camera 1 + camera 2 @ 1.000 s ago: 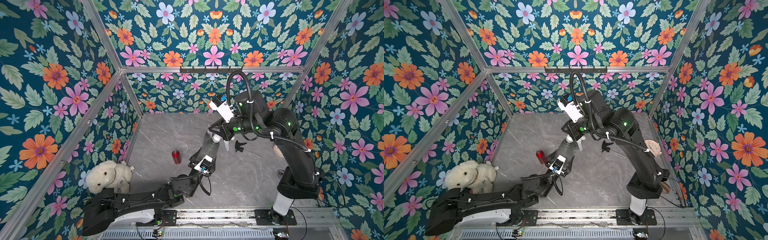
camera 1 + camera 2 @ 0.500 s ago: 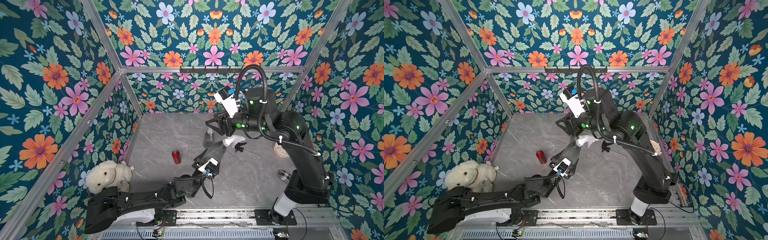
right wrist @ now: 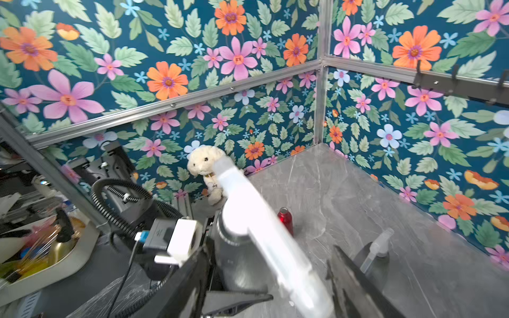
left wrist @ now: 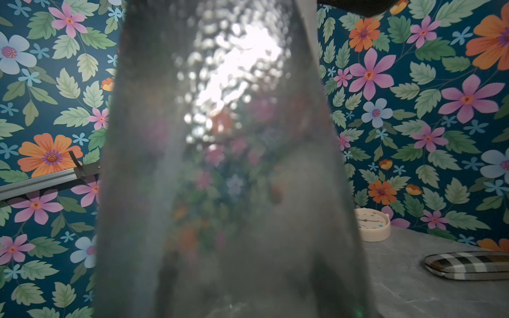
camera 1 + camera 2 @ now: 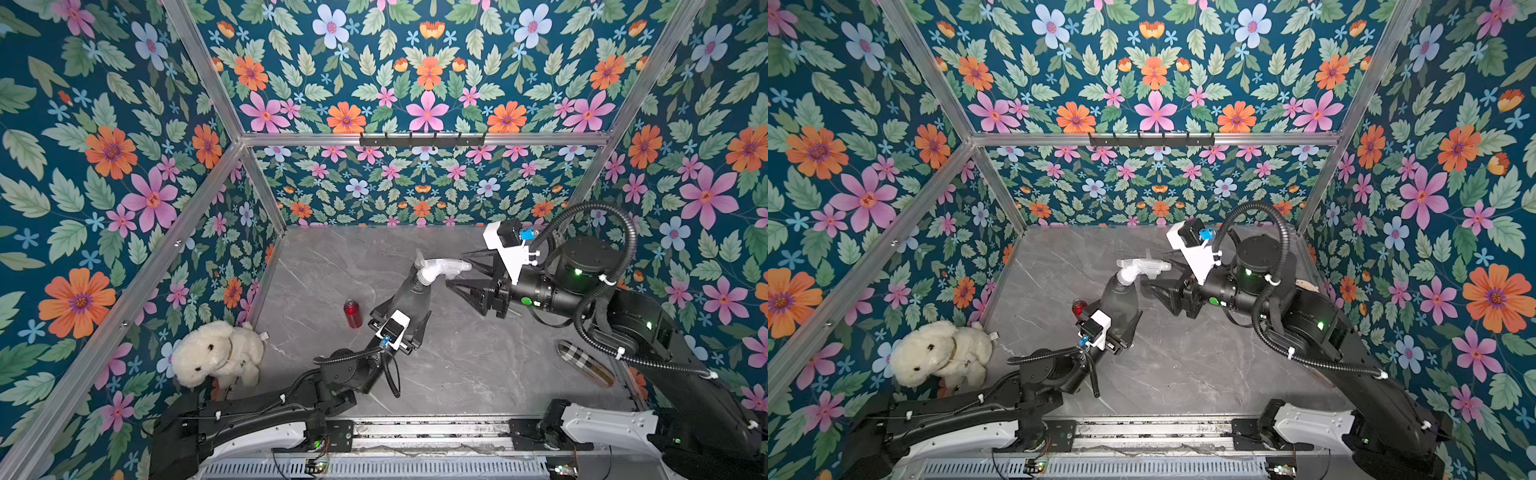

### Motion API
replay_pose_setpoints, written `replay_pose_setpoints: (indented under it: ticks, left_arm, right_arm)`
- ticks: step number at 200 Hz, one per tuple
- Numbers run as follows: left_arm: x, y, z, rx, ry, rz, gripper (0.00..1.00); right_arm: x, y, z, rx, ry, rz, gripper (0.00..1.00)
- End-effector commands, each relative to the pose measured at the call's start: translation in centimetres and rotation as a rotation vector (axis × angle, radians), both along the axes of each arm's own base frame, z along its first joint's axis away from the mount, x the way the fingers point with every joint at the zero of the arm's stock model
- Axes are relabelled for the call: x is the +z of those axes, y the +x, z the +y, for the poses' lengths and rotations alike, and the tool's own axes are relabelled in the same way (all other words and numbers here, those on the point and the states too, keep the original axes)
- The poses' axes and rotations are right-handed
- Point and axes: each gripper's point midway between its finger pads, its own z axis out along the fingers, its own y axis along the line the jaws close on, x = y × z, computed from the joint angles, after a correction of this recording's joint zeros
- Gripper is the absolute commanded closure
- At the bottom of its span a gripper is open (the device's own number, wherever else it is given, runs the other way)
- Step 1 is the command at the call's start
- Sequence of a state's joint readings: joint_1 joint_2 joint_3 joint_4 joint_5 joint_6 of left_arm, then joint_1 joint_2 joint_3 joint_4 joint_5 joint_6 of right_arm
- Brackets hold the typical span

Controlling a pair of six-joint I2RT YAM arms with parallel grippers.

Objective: Attach spray nozzles to spray bottles
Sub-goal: Screw the spray nozzle on the spray bottle.

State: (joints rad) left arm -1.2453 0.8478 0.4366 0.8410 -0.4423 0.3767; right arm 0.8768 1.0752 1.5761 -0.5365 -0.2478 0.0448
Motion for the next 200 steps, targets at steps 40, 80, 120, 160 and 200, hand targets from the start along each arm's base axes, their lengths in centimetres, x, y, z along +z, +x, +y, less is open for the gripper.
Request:
replay_pose_setpoints:
  ticks: [40,80,120,160,200]
  left_arm:
    - [0.3,-1.6,-0.8,-0.139,-0.006,0.034,1.0]
    - [0.6,-2.1,-0.5,-0.166,-0.022,0.033,1.0]
    - [0.5,-2.0,-0.1,-0.153,-0.025,0.035,1.0]
    - [0.5,-1.9,0.0,-0.145,-0.021,0.028,1.0]
    - [-0.1,-1.5,-0.2,-0.111,0.017,0.021,1.0]
  right_arm:
    - [2.8,-2.2,0.1,0.115,0.119,-0.126,0.28]
    - [2.4,-2.1,1.0,0.144,0.081,-0.1,0.32]
    - [1.5,-1.6,1.0,0.124,0.058,-0.067,0.46]
    - [0.8,-1.4,1.1,0.116,0.048,-0.031,0.57]
    - [0.7,-0.8,1.4,0.095,0.026,0.03,0.84]
